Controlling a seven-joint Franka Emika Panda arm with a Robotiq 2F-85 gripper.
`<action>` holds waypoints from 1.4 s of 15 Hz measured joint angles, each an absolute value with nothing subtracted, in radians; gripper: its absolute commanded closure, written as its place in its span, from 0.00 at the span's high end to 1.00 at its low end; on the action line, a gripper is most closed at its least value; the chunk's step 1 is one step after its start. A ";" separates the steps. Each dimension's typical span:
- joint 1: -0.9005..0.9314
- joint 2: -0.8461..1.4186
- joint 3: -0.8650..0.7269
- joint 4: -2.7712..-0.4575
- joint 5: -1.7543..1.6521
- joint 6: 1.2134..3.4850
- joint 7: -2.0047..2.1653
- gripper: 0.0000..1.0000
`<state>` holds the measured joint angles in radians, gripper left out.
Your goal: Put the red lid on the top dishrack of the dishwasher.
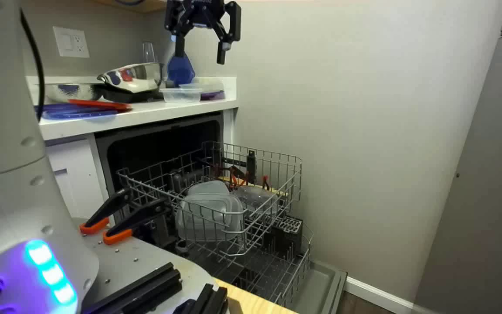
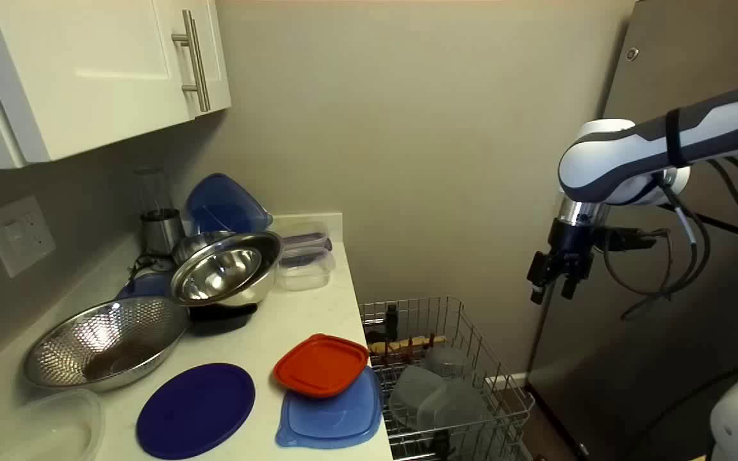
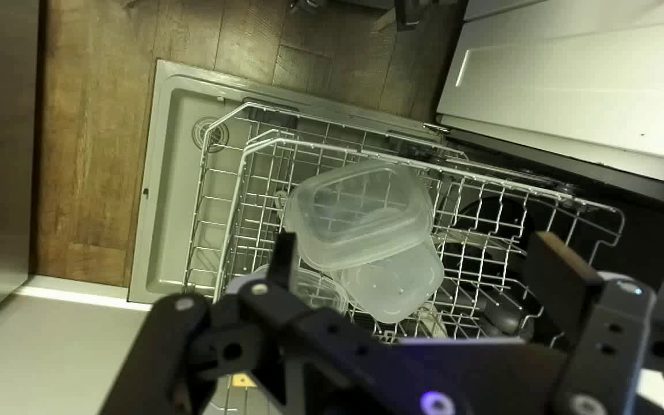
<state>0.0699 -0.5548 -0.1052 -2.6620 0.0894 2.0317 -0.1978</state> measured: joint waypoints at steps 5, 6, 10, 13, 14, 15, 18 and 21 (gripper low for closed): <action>0.070 -0.555 -0.105 -2.662 0.089 2.032 -0.198 1.00; 0.070 -0.555 -0.105 -2.662 0.089 2.032 -0.198 1.00; 0.078 -0.550 -0.091 -2.652 0.089 2.040 -0.198 1.00; 0.115 -0.506 -0.039 -2.598 0.093 2.087 -0.193 1.00; 0.132 -0.482 -0.021 -2.572 0.101 2.105 -0.192 1.00; 0.151 -0.452 -0.006 -2.545 0.116 2.124 -0.192 1.00; 0.207 -0.344 0.027 -2.465 0.178 2.164 -0.193 1.00; 0.244 -0.229 0.049 -2.406 0.268 2.219 -0.205 1.00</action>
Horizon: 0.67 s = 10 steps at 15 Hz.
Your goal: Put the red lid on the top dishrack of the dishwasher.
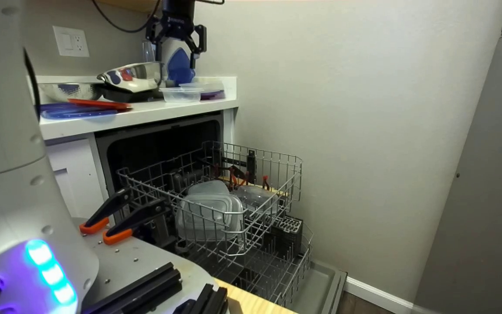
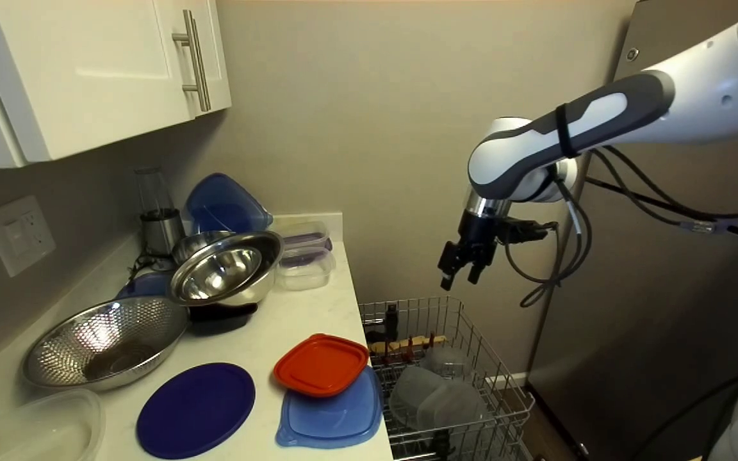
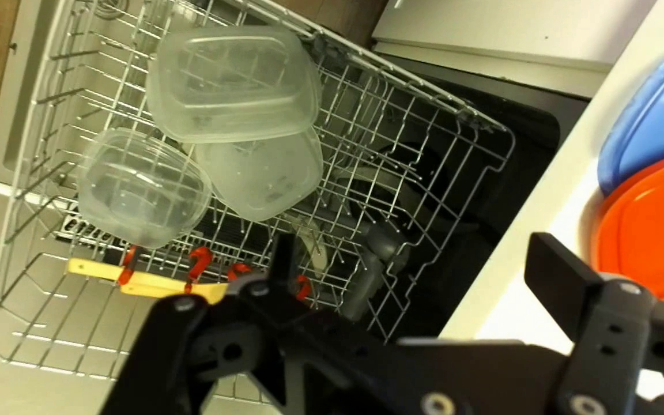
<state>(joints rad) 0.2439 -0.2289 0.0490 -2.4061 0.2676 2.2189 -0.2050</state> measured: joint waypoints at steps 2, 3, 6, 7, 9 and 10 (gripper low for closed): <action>0.254 -0.164 0.061 -2.382 0.351 2.279 -0.231 1.00; 0.256 -0.140 0.065 -2.376 0.405 2.312 -0.257 1.00; 0.257 -0.088 0.070 -2.360 0.616 2.372 -0.377 1.00; 0.257 -0.075 0.070 -2.354 0.691 2.373 -0.427 1.00; 0.256 -0.050 0.074 -2.341 0.831 2.371 -0.528 1.00; 0.255 -0.037 0.079 -2.333 0.898 2.364 -0.580 1.00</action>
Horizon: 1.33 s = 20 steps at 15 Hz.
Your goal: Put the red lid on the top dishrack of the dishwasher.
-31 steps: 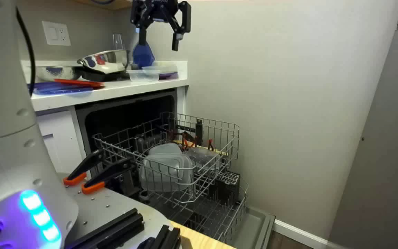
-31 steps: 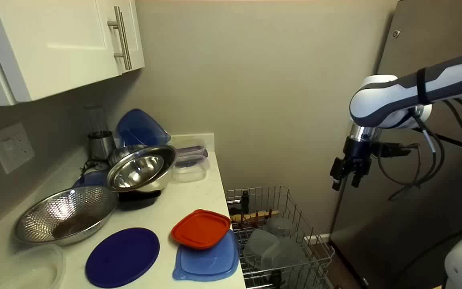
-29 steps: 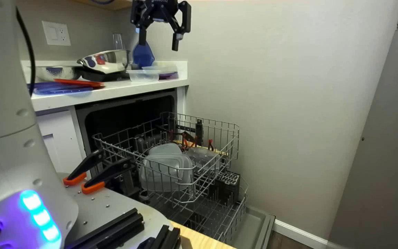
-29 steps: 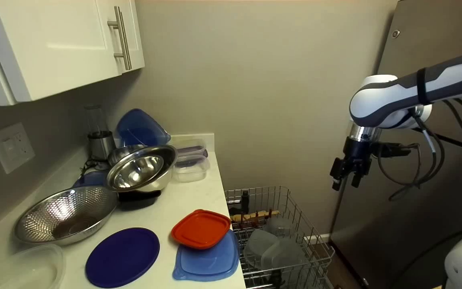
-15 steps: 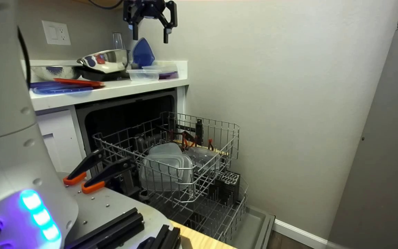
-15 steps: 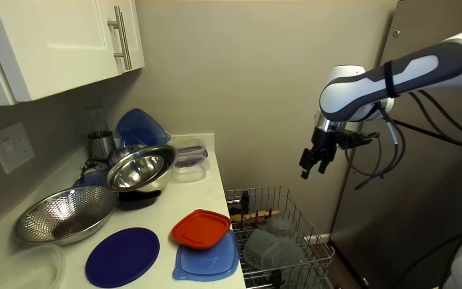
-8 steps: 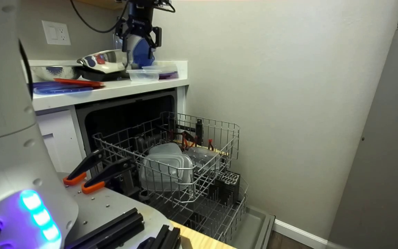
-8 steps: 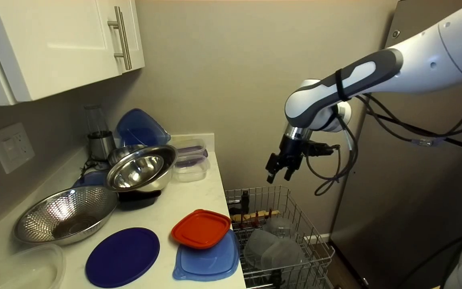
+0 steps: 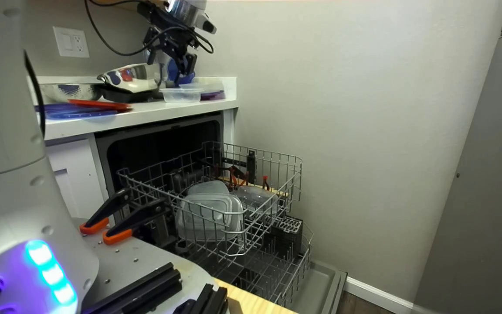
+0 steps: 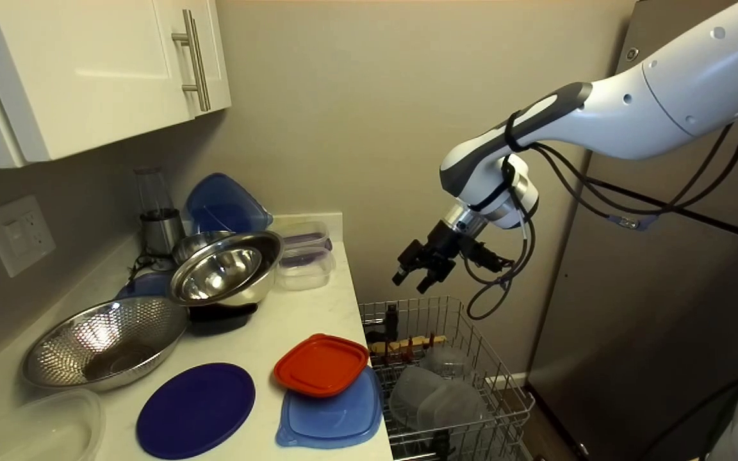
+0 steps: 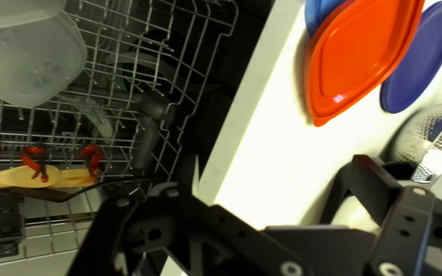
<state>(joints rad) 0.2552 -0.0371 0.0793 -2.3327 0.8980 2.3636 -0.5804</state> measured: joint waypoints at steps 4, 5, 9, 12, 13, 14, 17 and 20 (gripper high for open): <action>0.247 -0.011 0.095 -2.317 0.967 2.351 -0.643 1.00; 0.246 -0.011 0.095 -2.317 0.967 2.351 -0.643 1.00; 0.241 -0.011 0.097 -2.317 0.967 2.351 -0.643 1.00; 0.238 -0.008 0.103 -2.316 0.967 2.349 -0.643 1.00; 0.237 0.001 0.106 -2.313 0.968 2.345 -0.643 1.00; 0.237 0.019 0.111 -2.304 0.975 2.330 -0.647 1.00; 0.235 0.118 0.129 -2.237 1.032 2.259 -0.705 1.00; 0.223 0.256 0.150 -2.136 1.076 2.166 -0.768 1.00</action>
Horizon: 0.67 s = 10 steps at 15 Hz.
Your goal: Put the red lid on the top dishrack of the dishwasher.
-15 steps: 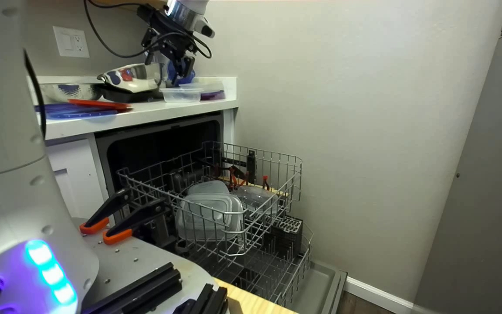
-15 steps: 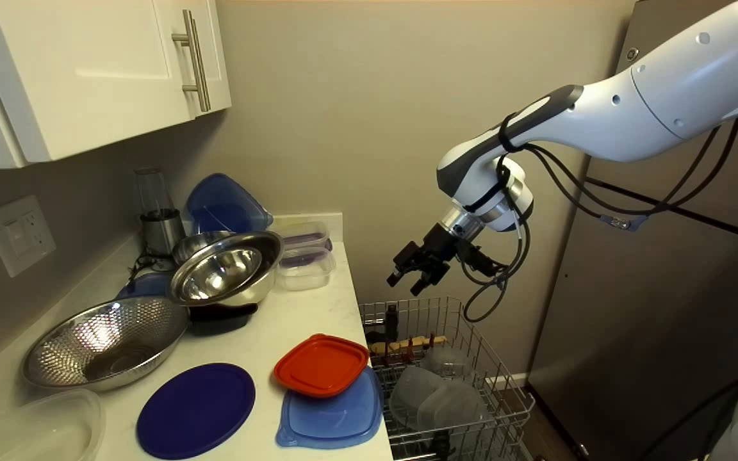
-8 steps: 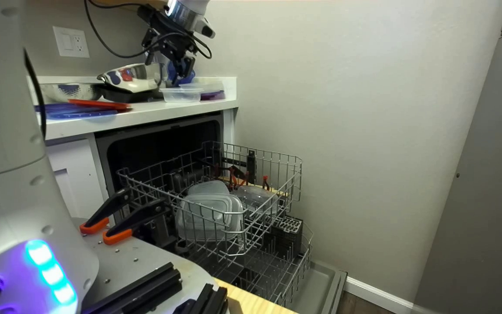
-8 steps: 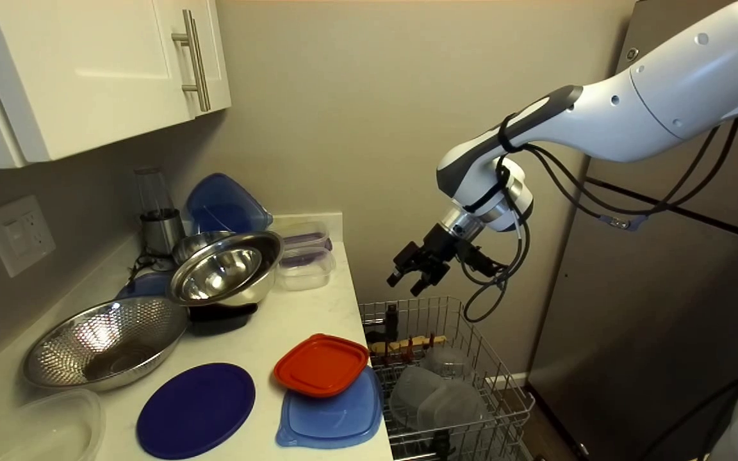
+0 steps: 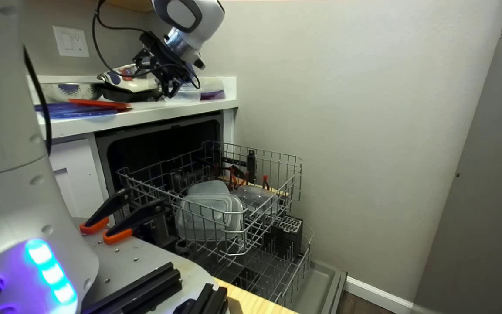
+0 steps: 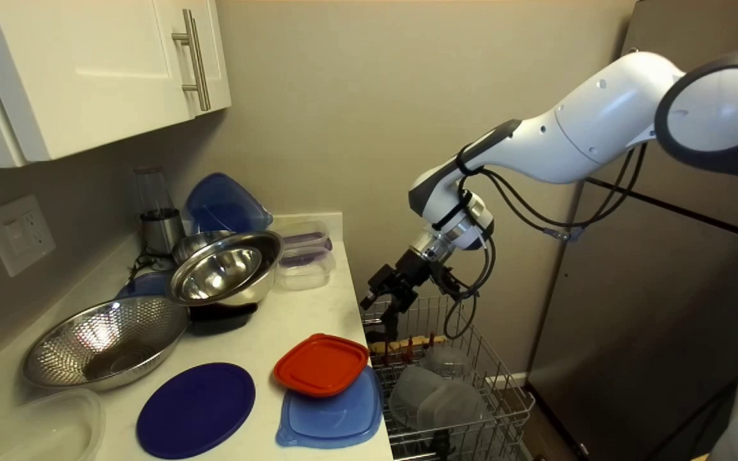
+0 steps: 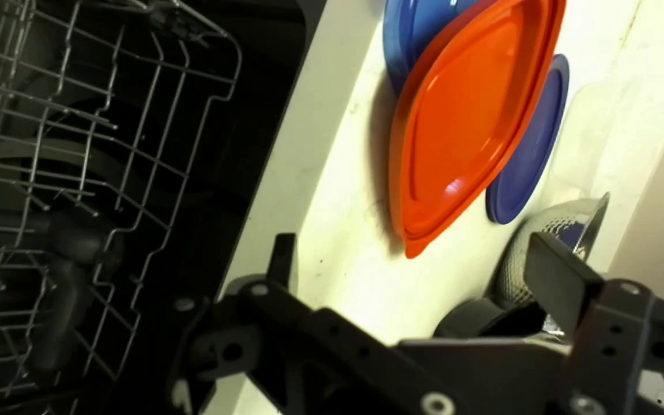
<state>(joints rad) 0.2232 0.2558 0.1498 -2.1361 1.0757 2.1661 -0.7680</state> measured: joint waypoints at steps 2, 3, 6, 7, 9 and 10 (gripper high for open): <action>0.215 0.340 0.156 -2.070 1.076 2.113 -0.774 1.00; 0.209 0.374 0.159 -2.042 1.076 2.090 -0.774 1.00; 0.189 0.450 0.163 -1.971 1.076 2.006 -0.777 1.00; 0.181 0.468 0.166 -1.949 1.076 1.972 -0.780 1.00; 0.170 0.500 0.168 -1.909 1.076 1.909 -0.781 1.00; 0.168 0.514 0.168 -1.890 1.075 1.880 -0.781 1.00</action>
